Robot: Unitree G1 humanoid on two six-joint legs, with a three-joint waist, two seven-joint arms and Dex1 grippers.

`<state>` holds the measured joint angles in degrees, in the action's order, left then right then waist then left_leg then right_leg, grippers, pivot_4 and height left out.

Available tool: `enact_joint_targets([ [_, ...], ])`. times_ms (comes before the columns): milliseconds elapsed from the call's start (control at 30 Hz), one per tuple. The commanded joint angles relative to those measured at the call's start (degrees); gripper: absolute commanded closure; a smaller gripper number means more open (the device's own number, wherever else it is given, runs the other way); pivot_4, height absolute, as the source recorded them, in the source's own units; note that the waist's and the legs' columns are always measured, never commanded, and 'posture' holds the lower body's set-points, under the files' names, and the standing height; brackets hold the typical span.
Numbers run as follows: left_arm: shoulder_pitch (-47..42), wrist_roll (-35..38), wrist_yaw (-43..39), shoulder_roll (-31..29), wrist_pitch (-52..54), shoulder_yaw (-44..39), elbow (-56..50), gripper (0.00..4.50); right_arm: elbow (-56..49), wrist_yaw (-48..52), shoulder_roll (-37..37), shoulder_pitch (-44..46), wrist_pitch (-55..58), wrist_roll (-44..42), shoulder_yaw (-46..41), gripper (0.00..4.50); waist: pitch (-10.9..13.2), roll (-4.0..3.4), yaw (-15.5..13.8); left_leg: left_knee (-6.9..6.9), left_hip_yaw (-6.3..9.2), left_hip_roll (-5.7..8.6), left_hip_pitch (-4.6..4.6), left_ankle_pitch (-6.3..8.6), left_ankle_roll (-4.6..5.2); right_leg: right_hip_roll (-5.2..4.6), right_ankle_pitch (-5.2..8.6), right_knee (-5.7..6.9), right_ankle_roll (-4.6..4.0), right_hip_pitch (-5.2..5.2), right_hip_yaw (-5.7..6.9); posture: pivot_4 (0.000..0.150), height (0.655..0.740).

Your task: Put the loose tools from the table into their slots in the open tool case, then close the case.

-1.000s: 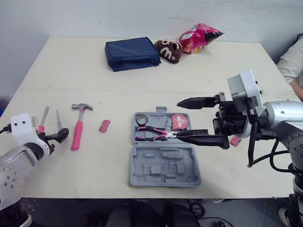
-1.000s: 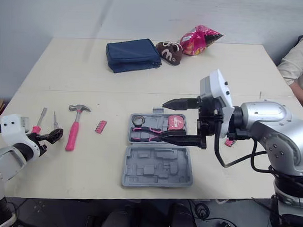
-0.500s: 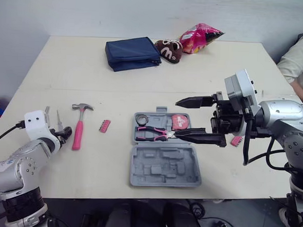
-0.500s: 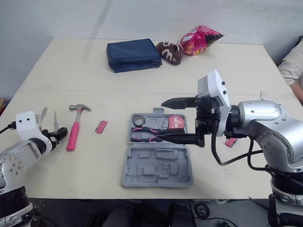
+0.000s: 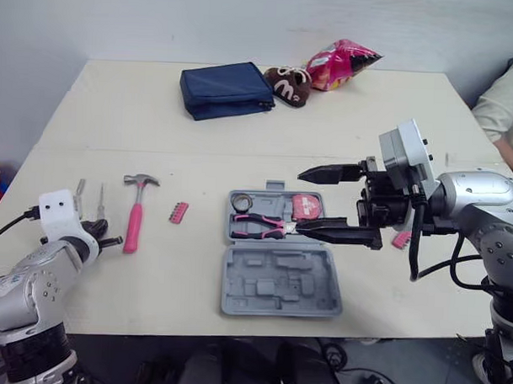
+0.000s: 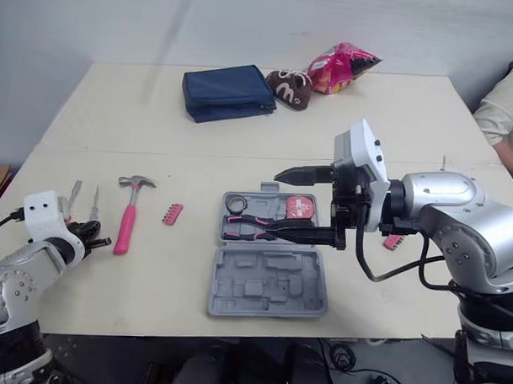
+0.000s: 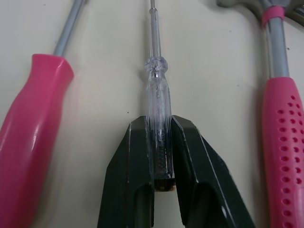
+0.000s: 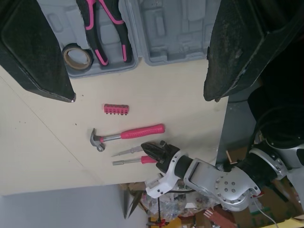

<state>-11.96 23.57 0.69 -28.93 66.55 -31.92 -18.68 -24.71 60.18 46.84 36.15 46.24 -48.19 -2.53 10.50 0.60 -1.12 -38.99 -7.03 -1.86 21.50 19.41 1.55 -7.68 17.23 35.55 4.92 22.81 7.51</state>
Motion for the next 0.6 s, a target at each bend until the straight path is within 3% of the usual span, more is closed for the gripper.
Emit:
enact_joint_targets([
  [33,-0.40,-0.11,-11.50,-9.80,-8.06,7.34,-7.49,4.48,-2.44,0.44,2.06,-0.81,-0.34,-0.13,-1.50,0.00,0.12,0.21,-0.07,0.00,0.00,-0.01,0.04,-0.02,-0.04,0.00,0.01,0.00,-0.02,0.10,0.00,0.150,0.7400],
  [300,-10.04,5.09,-38.17,-22.36,-12.23,30.90,-10.48,4.48,-6.87,0.78,9.08,-9.61,0.38,1.77,-2.41,0.00,0.19,0.15,-0.17,0.03,-0.05,0.14,0.22,0.06,0.07,-0.21,0.01,-0.10,-0.02,0.21,-0.03,0.150,0.7400],
  [433,-18.44,5.51,-45.40,-21.05,-12.48,39.79,-8.20,4.48,-12.60,1.00,14.40,-18.36,0.23,3.21,-3.87,0.00,0.19,0.15,-0.38,0.00,-0.04,0.03,0.72,-0.11,0.00,0.13,0.01,0.02,-0.01,0.65,0.07,0.150,0.7400],
  [600,-24.83,2.87,-52.34,-19.62,-15.16,48.14,-4.93,4.48,-15.18,-2.26,16.43,-25.14,-0.92,7.31,-5.66,0.00,0.21,0.18,-0.18,-0.07,-0.23,0.04,0.67,-0.20,0.09,0.51,-0.02,0.09,0.04,0.69,0.07,0.150,0.7400],
])
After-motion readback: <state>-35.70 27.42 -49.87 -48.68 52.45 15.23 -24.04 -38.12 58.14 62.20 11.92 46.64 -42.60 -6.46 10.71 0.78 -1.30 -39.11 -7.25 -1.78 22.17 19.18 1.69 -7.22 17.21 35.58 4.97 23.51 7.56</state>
